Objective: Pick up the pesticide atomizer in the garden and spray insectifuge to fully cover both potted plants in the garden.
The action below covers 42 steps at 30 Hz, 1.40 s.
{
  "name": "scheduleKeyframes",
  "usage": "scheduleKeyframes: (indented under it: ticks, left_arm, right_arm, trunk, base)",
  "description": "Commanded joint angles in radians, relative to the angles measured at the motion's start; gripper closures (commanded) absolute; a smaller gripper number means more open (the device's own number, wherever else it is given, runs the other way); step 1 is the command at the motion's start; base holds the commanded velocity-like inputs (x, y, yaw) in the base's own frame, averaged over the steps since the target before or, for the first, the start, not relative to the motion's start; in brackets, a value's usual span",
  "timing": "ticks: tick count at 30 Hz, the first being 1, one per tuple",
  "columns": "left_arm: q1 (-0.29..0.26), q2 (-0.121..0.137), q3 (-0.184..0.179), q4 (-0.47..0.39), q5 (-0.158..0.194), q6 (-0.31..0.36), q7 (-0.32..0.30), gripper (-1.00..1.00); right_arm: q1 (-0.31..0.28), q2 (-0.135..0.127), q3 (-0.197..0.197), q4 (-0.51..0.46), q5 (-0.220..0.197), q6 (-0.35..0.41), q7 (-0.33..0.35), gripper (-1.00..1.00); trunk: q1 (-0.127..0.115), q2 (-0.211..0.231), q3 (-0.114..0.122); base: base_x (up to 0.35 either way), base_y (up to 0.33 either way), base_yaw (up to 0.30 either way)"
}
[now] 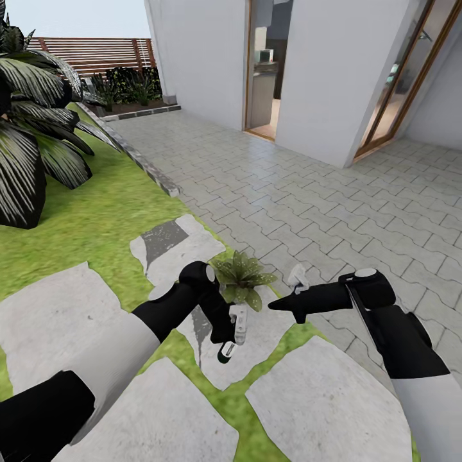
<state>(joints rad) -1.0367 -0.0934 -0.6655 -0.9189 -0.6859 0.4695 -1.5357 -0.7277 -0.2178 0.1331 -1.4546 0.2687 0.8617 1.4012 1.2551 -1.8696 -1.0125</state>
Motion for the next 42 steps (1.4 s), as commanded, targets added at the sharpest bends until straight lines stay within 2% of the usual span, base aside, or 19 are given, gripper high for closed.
scheduleKeyframes:
  ticks: [1, 10, 14, 29, 42]
  left_arm:
    - [0.000, 0.000, 0.000, -0.001, -0.006, 0.011, -0.006, 1.00]
    - [0.000, -0.003, -0.002, -0.002, -0.006, 0.012, -0.004, 1.00]
    - [0.000, -0.018, -0.002, -0.003, -0.005, 0.012, -0.004, 1.00]
    - [-0.022, -0.034, -0.001, -0.024, -0.006, 0.024, -0.003, 1.00]
    - [-0.025, -0.035, 0.000, -0.024, -0.006, 0.024, 0.003, 1.00]
  right_arm:
    - [-0.001, 0.000, 0.000, -0.001, 0.009, 0.008, 0.009, 1.00]
    - [-0.001, 0.000, 0.000, -0.001, 0.008, 0.008, 0.009, 1.00]
    - [-0.001, 0.001, 0.001, -0.001, 0.009, 0.008, 0.009, 1.00]
    - [-0.001, 0.002, 0.001, -0.001, 0.008, 0.008, 0.009, 1.00]
    - [-0.001, 0.004, 0.002, -0.001, 0.008, 0.008, 0.009, 1.00]
  trunk:
    - [0.000, 0.000, -0.001]
    - [0.000, 0.000, -0.001]
    - [0.000, 0.000, -0.001]
    - [0.000, 0.000, -0.001]
    - [0.000, 0.000, -0.001]
  base:
    - [0.000, 0.000, 0.000]
    - [0.000, 0.000, 0.000]
    - [0.000, 0.000, 0.000]
    - [0.000, 0.000, 0.000]
    - [0.000, 0.000, 0.000]
